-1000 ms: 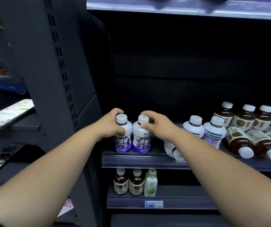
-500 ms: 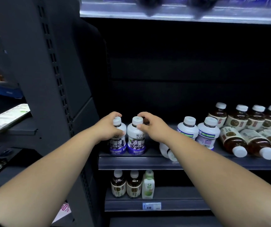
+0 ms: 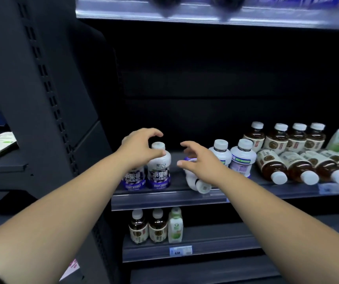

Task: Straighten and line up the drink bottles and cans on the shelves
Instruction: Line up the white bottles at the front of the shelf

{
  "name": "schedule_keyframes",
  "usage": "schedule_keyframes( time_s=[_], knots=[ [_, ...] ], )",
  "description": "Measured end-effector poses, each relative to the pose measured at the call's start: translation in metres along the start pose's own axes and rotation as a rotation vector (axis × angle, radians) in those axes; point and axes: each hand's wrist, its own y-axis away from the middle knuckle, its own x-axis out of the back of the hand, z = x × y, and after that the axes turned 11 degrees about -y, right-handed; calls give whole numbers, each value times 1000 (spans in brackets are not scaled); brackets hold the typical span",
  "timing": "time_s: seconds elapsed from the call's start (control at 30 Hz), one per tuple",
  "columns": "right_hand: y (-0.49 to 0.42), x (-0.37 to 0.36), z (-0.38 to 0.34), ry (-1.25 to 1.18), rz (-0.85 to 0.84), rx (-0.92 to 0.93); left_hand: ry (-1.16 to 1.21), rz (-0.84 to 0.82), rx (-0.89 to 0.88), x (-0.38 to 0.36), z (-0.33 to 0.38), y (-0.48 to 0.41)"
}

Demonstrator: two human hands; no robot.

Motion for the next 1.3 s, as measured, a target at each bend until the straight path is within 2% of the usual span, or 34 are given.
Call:
schedule_keyframes(
  time_s=[0.1,0.3,0.43,0.57,0.77,0.93,1.07,1.17,1.3],
  knots=[
    [22,9,16,-56,135,15,-46,22,-46,-11,16,-3],
    [64,-4,51,-113,448,7,-183,54,-21,-31,23,-5],
    [76,-32,63,-241,523,-73,-220,75,29,-33,21,-10],
    [77,-47,63,-269,536,-121,-234,86,141,-28,17,-10],
    [66,-44,56,-206,613,-53,-120,47,177,-22,10,-7],
    [33,-14,24,-60,558,39,-120,23,203,-13,3,-12],
    [0,2,2,100,344,76,-35,-11,249,-11,-6,-14],
    [-20,3,-4,75,188,26,-15,-27,243,-12,-8,-14],
    [-34,4,-5,39,124,-74,-22,-26,251,-13,-9,-14]
  ],
)
